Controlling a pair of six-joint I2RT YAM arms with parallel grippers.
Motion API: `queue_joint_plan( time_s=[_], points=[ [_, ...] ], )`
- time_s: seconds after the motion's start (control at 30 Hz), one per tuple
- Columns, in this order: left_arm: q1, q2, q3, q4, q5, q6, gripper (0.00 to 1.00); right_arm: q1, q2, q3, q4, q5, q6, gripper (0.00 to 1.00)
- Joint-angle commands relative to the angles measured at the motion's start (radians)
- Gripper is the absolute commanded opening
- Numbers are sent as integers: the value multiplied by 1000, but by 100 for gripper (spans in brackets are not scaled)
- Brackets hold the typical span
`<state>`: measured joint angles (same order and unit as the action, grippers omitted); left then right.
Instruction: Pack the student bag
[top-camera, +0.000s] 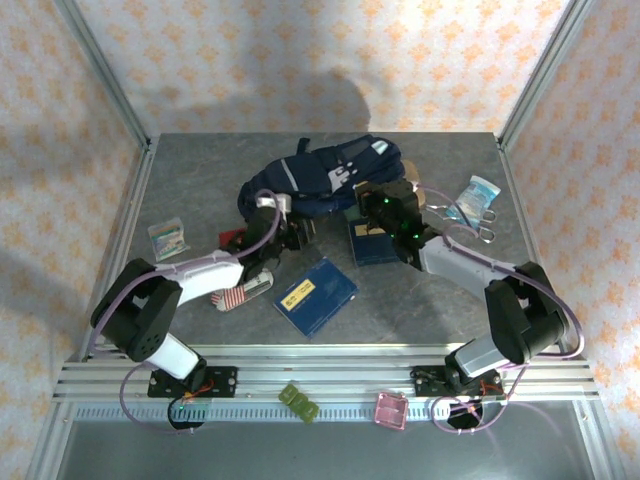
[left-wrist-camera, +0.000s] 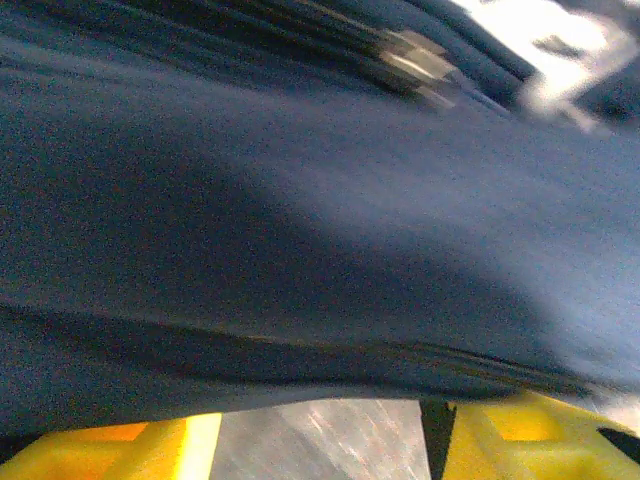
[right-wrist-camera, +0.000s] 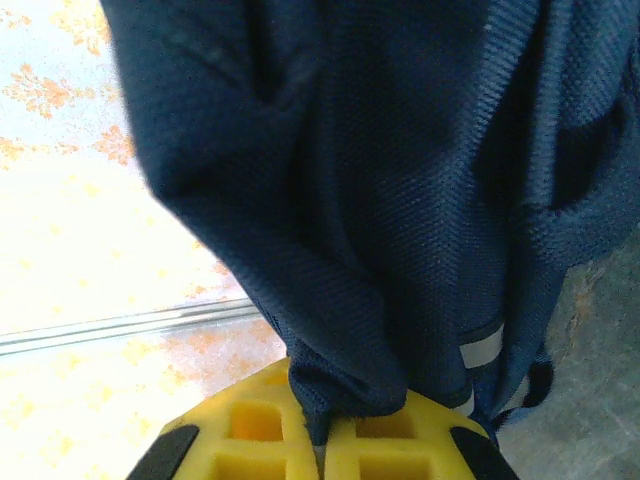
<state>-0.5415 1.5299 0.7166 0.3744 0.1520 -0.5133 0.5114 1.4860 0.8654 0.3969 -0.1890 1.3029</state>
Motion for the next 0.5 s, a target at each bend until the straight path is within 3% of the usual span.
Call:
queue_joint_plan(
  time_s=[0.0, 0.13, 0.27, 0.47],
  points=[
    [-38, -17, -45, 204, 22, 43, 57, 43, 17, 37, 97, -52, 38, 0],
    [-83, 17, -67, 295, -20, 112, 57, 52, 32, 54, 97, -40, 42, 0],
    [-166, 24, -114, 415, -230, 218, 61, 55, 29, 51, 99, -30, 47, 0],
    [-184, 88, -99, 479, -397, 288, 62, 55, 30, 52, 116, -44, 47, 0]
  ],
)
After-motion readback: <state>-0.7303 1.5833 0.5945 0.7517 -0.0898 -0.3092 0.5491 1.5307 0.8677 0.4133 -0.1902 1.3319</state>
